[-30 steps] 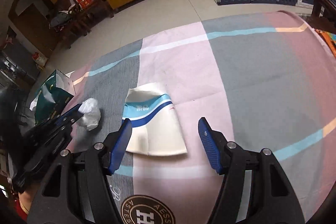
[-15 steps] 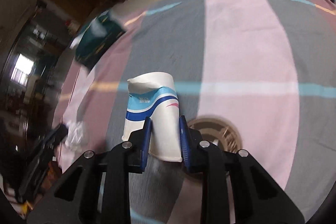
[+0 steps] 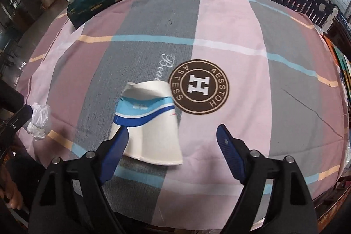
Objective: Collect trash
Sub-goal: 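Grasp the white tissue with the left tool while the right tool lifts the paper cup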
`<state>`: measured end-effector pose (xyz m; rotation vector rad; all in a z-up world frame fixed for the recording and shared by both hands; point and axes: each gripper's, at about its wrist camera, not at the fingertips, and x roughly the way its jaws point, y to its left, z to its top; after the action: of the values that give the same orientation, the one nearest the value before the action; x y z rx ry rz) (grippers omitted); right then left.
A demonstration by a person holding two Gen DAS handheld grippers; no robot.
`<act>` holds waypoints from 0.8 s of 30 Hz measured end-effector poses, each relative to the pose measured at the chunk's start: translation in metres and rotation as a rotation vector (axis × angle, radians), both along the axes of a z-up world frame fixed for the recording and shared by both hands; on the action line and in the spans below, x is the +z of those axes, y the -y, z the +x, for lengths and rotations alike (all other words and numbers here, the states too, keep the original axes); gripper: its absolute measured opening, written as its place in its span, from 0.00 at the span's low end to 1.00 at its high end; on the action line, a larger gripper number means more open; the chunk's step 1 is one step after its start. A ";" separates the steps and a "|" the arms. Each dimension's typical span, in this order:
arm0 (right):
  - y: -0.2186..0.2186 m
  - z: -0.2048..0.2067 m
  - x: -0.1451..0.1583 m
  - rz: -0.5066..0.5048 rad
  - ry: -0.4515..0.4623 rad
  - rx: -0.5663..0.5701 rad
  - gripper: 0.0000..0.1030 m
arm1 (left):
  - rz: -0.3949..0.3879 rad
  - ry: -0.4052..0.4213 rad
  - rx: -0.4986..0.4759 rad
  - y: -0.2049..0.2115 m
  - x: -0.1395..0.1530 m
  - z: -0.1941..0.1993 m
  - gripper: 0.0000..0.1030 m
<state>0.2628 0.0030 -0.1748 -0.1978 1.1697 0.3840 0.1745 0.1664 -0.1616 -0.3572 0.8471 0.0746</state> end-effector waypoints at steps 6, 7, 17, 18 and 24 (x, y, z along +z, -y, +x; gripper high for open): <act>-0.037 0.016 -0.012 -0.098 0.033 -0.005 0.78 | -0.033 -0.002 0.037 -0.014 -0.005 -0.003 0.04; -0.043 0.019 -0.014 -0.109 0.033 -0.004 0.79 | -0.042 -0.003 0.036 -0.015 -0.007 -0.003 0.04; -0.061 0.019 -0.035 -0.238 0.056 -0.030 0.79 | -0.075 -0.015 0.017 -0.016 -0.012 0.000 0.04; -0.061 0.018 -0.035 -0.238 0.061 -0.027 0.79 | -0.071 -0.015 0.014 -0.014 -0.012 0.000 0.04; -0.062 0.017 -0.036 -0.195 0.060 0.003 0.77 | -0.053 -0.013 0.002 -0.011 -0.011 0.001 0.04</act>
<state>0.2801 0.0653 -0.2110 -0.3779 1.1473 0.2645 0.1756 0.1774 -0.1729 -0.4071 0.8629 0.0561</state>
